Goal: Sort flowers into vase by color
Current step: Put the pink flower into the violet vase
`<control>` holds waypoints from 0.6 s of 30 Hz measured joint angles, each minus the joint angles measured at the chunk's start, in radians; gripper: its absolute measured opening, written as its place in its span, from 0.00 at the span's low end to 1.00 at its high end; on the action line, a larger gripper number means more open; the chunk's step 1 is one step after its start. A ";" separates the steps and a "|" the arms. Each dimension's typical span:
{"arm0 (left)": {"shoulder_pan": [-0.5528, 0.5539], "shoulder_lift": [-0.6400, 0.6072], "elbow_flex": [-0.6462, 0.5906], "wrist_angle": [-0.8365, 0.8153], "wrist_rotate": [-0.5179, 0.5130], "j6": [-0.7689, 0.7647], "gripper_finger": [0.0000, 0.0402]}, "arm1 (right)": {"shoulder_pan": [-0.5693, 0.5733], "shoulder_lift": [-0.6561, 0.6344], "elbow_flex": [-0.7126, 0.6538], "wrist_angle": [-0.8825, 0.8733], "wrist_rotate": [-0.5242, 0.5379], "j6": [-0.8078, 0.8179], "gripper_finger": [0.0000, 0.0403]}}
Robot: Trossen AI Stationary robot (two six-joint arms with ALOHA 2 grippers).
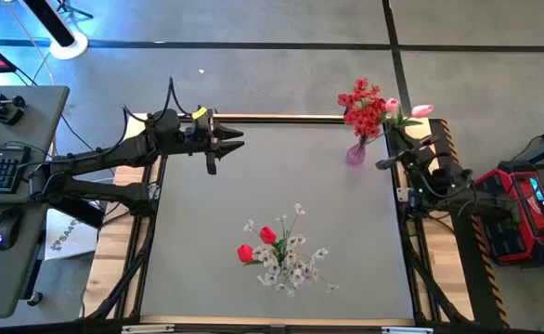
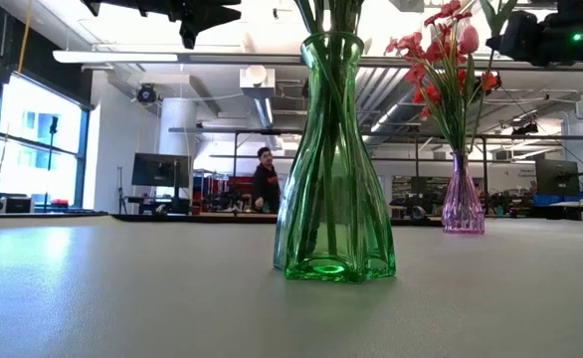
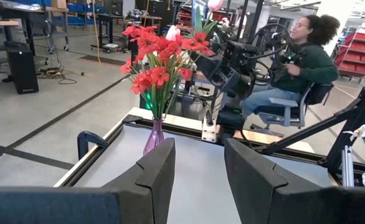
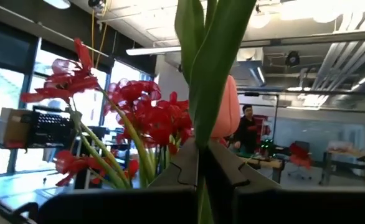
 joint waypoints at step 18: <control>0.000 0.000 0.000 0.000 0.000 0.000 0.32 | -0.026 0.003 -0.018 -0.004 -0.029 -0.016 0.00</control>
